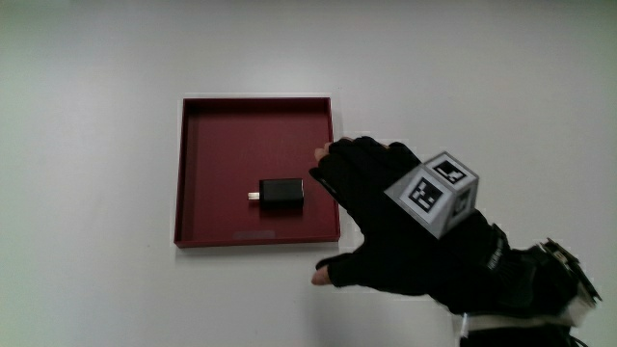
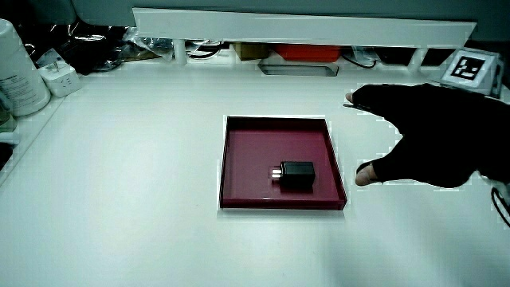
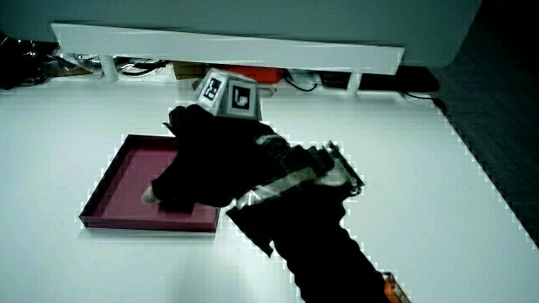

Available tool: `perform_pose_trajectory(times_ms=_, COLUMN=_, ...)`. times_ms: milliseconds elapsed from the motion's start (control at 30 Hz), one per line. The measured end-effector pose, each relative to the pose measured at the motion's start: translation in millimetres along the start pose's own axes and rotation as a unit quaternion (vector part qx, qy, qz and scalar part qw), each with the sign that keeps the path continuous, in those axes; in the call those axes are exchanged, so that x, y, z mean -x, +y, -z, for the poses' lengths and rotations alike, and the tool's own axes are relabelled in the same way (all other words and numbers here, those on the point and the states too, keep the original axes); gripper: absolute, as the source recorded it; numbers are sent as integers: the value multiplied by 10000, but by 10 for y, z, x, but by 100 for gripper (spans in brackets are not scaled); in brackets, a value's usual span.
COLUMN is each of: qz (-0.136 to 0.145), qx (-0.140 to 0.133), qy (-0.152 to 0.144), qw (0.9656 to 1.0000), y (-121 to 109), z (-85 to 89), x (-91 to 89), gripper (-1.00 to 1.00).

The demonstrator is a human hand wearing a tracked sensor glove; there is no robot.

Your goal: Pick charger from plate

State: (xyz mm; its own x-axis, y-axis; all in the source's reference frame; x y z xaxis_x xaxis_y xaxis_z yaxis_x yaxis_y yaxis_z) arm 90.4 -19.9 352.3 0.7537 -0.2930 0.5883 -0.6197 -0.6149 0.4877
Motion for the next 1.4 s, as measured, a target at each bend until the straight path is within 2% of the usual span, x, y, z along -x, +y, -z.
perform_pose_trajectory(times_ms=133, qz=-6, qx=-16, qy=62, qw=10000, y=153, z=-2, x=19, gripper=0)
perform_pose_trajectory(times_ms=400, qz=150, qx=143, qy=37, qw=9998, y=500, z=173, x=-84, gripper=0)
perform_pose_trajectory(times_ms=533, qz=261, qx=295, qy=92, qw=9992, y=668, z=265, x=-157, gripper=0)
perform_pose_trajectory(times_ms=567, qz=319, qx=242, qy=60, qw=9992, y=699, z=280, x=-173, gripper=0)
perform_pose_trajectory(times_ms=800, qz=473, qx=436, qy=210, qw=9977, y=929, z=460, x=-322, gripper=0)
perform_pose_trajectory(times_ms=833, qz=537, qx=393, qy=199, qw=9976, y=968, z=495, x=-359, gripper=0)
perform_pose_trajectory(times_ms=1000, qz=552, qx=514, qy=309, qw=9967, y=1097, z=635, x=-416, gripper=0)
perform_pose_trajectory(times_ms=1400, qz=851, qx=757, qy=387, qw=9927, y=1336, z=978, x=-611, gripper=0)
